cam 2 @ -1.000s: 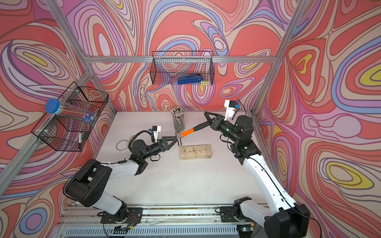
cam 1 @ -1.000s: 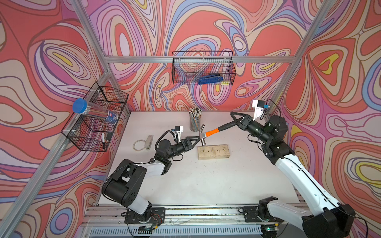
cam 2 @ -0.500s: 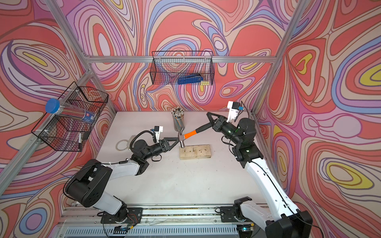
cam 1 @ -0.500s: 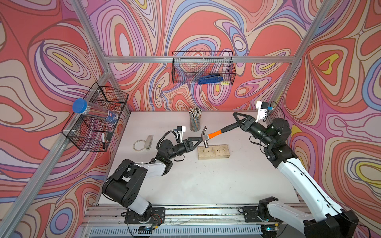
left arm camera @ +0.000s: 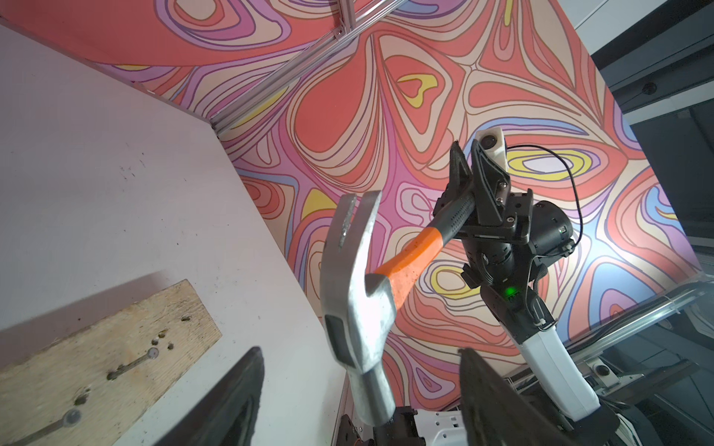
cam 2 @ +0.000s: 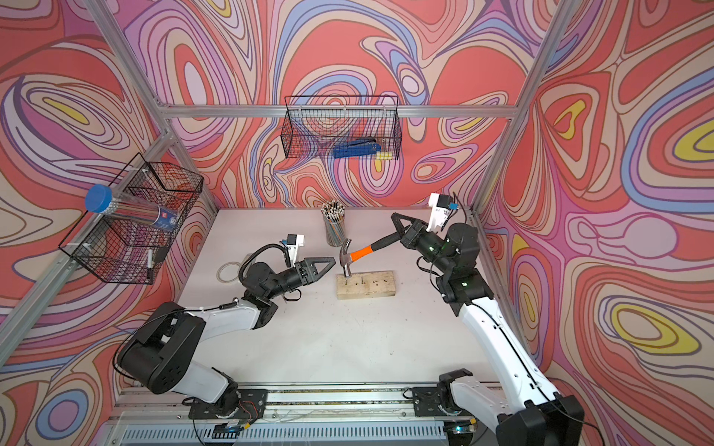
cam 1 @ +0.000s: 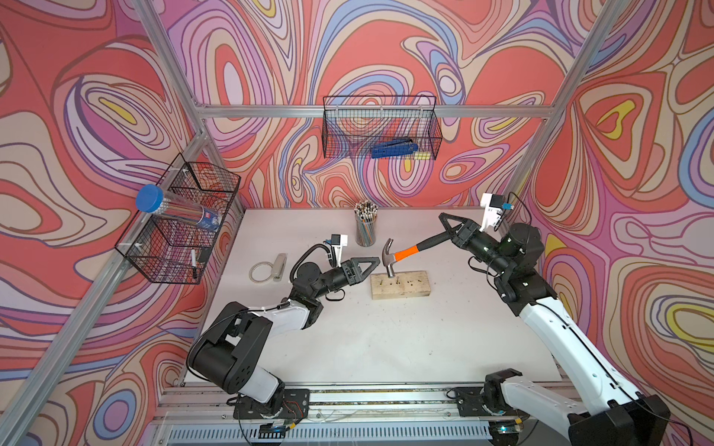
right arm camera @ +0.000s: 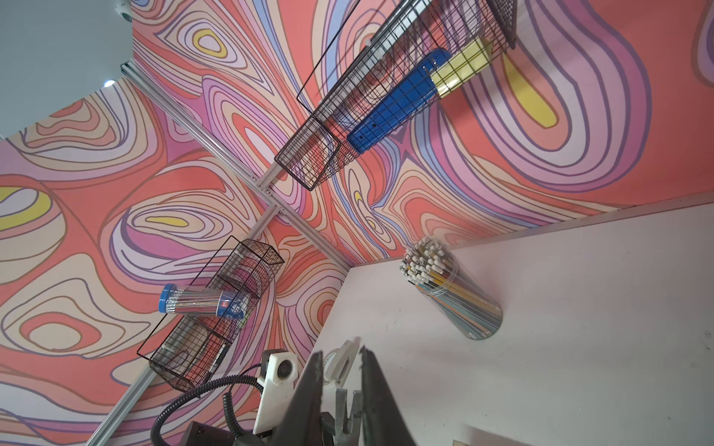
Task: Use a claw hammer to pull out a nail
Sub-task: Adjust the hammer.
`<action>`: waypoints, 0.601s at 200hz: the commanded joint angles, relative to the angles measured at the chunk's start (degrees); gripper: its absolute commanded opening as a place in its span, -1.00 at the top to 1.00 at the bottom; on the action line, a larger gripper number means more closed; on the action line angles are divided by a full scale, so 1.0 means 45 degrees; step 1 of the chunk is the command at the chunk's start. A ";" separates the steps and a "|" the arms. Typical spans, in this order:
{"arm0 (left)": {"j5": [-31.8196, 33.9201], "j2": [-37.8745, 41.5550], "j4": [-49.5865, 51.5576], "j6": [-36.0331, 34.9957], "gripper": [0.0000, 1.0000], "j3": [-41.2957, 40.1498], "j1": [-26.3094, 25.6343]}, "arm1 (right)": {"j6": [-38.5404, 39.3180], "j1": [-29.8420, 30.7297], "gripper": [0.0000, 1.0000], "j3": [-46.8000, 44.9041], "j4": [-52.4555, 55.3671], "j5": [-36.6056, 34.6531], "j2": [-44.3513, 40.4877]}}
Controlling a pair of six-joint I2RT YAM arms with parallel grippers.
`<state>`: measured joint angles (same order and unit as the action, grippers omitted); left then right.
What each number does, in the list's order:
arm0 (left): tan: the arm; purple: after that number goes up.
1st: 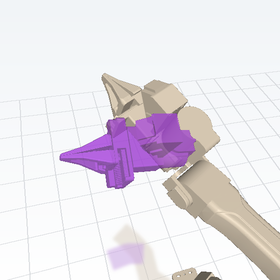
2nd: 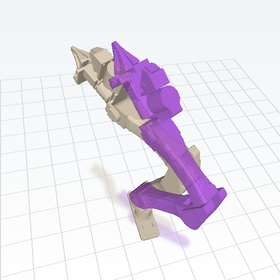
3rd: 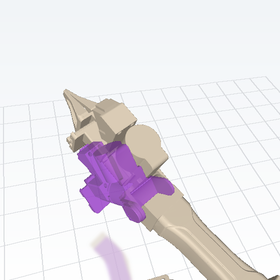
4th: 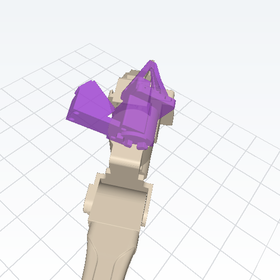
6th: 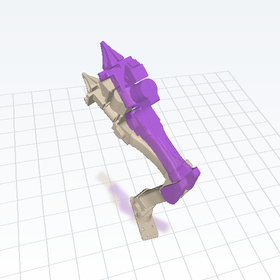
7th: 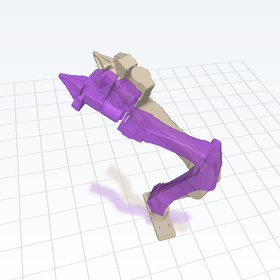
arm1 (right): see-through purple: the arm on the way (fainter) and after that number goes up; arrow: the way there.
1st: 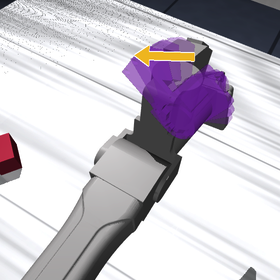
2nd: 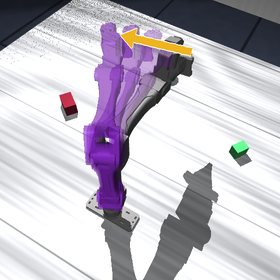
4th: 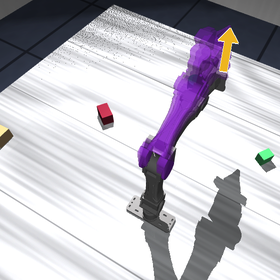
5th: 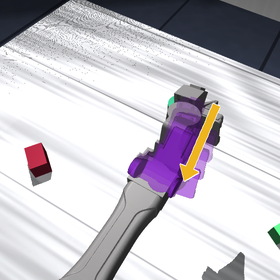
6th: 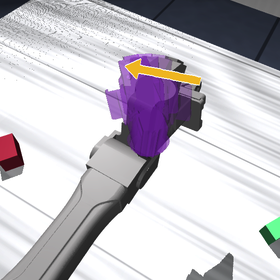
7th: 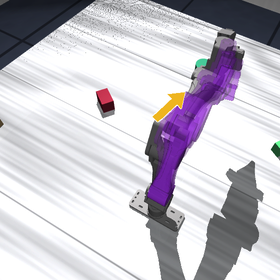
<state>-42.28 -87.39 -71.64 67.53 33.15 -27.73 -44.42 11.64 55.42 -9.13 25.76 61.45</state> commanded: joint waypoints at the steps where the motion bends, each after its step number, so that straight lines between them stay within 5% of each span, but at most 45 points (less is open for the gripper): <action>1: -0.0252 0.0078 -0.0985 -0.0065 -0.64 0.0419 -0.0128 | -0.1846 -0.0054 1.00 -0.0418 -0.3077 0.0631 0.0181; 48: -0.0044 -0.0578 -0.0992 -0.0144 -0.63 0.0976 -0.0631 | -0.4323 -0.0062 1.00 -0.1732 -0.6884 0.0759 0.0856; 120: -0.0271 -0.0775 -0.1001 0.0120 0.21 0.1697 -0.0753 | -0.4823 -0.0048 1.00 -0.2838 -0.7865 0.0752 0.1179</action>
<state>-42.44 -90.76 -71.83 67.53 39.40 -30.81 -63.35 11.60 43.09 -38.74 29.04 68.58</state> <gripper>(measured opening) 0.486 0.191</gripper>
